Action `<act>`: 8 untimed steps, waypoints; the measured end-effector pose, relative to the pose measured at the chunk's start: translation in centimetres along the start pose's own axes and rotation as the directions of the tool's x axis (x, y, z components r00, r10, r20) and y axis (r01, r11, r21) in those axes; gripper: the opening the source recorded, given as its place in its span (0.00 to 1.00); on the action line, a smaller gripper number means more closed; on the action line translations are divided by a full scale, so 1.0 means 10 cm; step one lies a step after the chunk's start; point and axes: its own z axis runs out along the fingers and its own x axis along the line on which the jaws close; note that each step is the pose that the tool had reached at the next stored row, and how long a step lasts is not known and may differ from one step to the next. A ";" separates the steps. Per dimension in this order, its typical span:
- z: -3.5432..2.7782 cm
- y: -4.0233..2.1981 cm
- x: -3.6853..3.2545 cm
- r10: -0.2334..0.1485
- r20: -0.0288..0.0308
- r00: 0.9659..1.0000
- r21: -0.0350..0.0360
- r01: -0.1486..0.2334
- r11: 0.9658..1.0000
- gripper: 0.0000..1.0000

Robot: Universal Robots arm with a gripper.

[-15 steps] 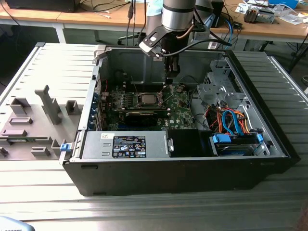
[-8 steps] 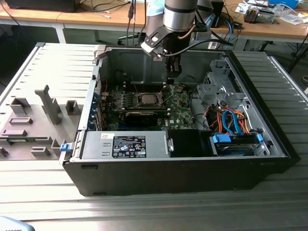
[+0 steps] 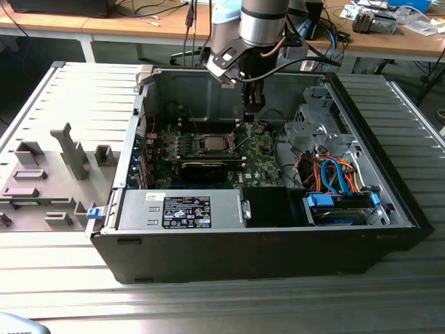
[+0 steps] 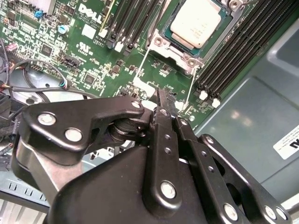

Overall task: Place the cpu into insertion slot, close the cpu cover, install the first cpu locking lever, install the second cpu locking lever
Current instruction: 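Close the cpu cover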

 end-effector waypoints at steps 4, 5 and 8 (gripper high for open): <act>0.003 0.024 -0.001 0.000 0.000 1.000 0.000 0.000 1.000 0.11; 0.003 0.028 -0.001 0.000 0.000 1.000 0.000 0.000 1.000 0.11; 0.010 0.072 -0.002 0.000 0.000 1.000 0.000 0.000 1.000 0.11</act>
